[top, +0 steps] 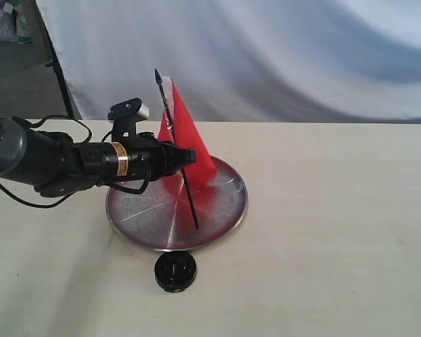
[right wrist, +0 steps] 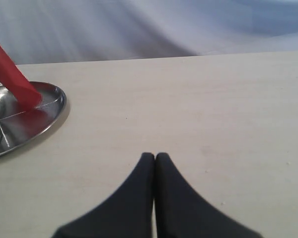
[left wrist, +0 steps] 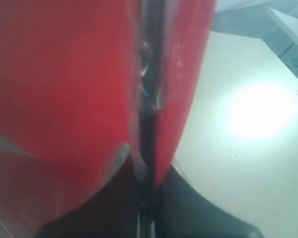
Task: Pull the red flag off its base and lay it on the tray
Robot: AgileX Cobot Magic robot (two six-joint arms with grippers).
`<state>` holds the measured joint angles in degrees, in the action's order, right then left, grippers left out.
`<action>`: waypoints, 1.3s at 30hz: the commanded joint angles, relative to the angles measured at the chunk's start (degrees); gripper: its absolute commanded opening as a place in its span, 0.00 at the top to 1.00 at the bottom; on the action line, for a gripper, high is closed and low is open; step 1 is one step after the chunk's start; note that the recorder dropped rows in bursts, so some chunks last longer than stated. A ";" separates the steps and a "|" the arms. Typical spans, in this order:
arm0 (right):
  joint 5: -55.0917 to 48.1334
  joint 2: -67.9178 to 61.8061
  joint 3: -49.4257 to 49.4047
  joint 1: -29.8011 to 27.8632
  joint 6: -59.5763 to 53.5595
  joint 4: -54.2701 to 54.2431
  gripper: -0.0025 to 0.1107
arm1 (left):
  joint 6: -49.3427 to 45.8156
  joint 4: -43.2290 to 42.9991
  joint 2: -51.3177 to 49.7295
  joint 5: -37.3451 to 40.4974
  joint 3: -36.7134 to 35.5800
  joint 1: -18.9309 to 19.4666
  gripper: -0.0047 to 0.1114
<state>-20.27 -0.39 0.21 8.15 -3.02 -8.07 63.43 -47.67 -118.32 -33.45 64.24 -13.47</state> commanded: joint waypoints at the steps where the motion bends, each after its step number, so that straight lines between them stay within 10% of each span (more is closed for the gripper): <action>1: 0.28 0.39 -0.21 -0.33 -0.20 0.45 0.98 | -0.46 -1.57 0.00 2.33 0.17 0.19 0.71; 6: 0.28 0.39 -0.21 -0.33 -0.20 0.45 0.98 | -0.46 -1.57 0.00 5.85 0.17 0.19 0.44; 25: 0.28 0.39 -0.21 -0.33 -0.20 0.45 0.98 | -0.95 -1.57 4.28 11.18 -3.81 0.19 0.44; 35: 0.28 0.39 -0.21 -0.33 -0.20 0.45 0.98 | -2.14 -10.74 24.98 1.42 -12.98 0.19 0.96; 39: 0.28 0.39 -0.21 -0.33 -0.20 0.45 0.98 | -1.75 -13.59 34.81 -2.64 -17.74 0.19 0.96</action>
<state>-20.27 -0.39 0.21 8.15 -3.02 -8.07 61.49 -58.57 -89.61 -32.75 49.63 -13.35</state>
